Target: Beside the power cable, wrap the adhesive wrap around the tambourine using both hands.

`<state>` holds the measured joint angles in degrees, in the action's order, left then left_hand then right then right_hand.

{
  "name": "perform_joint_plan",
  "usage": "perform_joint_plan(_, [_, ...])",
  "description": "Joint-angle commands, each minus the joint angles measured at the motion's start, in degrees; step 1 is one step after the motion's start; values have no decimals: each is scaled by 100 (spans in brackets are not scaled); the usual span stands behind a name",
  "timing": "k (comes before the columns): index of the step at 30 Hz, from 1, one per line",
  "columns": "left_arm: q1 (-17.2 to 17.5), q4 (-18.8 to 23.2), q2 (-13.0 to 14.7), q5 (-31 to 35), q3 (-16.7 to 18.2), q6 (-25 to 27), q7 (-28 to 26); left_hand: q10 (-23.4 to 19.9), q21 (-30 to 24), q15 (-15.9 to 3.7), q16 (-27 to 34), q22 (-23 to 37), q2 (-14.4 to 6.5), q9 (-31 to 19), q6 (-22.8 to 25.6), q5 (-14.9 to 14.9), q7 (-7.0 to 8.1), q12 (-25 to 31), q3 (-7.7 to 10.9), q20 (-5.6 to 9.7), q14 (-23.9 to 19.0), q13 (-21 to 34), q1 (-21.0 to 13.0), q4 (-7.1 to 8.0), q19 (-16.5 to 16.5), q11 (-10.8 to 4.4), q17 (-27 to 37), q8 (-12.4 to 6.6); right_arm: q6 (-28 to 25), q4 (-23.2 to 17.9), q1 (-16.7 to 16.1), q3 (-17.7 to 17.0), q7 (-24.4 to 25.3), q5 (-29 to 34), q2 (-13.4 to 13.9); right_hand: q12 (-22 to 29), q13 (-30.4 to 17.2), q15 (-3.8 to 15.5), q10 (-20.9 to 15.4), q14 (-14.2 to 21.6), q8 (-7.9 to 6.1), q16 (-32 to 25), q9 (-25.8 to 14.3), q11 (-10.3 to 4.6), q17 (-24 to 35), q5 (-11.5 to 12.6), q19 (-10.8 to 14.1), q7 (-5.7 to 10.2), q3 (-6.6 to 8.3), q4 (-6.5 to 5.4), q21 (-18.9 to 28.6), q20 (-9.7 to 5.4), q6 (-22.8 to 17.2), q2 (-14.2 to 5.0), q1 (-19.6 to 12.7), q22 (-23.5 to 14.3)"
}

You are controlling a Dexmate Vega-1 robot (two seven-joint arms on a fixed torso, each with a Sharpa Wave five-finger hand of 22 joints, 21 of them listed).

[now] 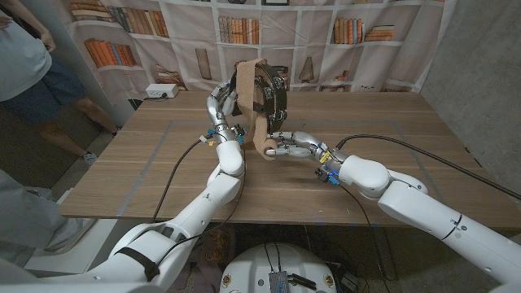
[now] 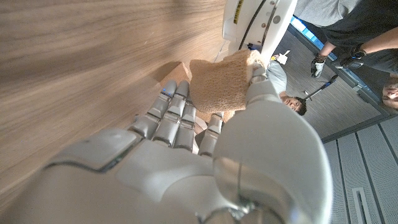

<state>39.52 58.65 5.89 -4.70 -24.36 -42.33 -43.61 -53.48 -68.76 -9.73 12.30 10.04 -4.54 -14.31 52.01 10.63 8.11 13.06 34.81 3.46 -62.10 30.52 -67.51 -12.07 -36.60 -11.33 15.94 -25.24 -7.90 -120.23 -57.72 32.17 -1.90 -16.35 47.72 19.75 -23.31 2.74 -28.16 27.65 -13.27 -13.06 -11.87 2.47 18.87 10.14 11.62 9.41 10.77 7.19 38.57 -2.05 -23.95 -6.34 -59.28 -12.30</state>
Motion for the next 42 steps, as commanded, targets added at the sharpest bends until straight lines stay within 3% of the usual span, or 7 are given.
perform_joint_plan(1, [-184,-317,12,531,42,-161,-515,19,23,-374,5,13,-10,4,49,22,16,-34,387,719,-91,8,49,427,28,-17,11,-7,54,187,193,152,-182,-112,-128,39,-7,1087,-1595,13,2,5,-20,-1402,18,32,-3,-31,89,-28,27,-543,-19,-319,-188,-13])
perform_joint_plan(7, [-156,-205,39,507,-127,85,-328,27,30,-373,4,12,-11,11,62,27,31,-45,391,727,-82,-4,47,424,39,-17,5,-7,220,233,116,31,-213,-283,-59,36,-9,1087,-1595,15,4,4,-21,-1401,16,32,4,-35,95,-28,37,-535,-20,-318,-187,-10])
perform_joint_plan(25, [119,210,152,320,-200,395,-163,6,24,-374,16,19,-4,32,76,26,36,-44,377,727,-77,-17,63,428,52,-21,0,2,660,11,-85,-341,-34,-272,165,30,-14,1087,-1600,16,9,3,-21,-1406,12,38,2,-31,120,-15,58,-517,-23,-320,-205,-2])
perform_joint_plan(42, [65,98,187,273,-227,303,-44,-10,19,-381,33,22,2,49,81,25,34,-41,368,718,-78,-23,65,422,60,-22,3,13,836,150,139,-336,-252,-259,52,29,-20,1087,-1614,22,14,-2,-22,-1401,10,37,-9,-39,132,-11,75,-509,-25,-311,-207,6])
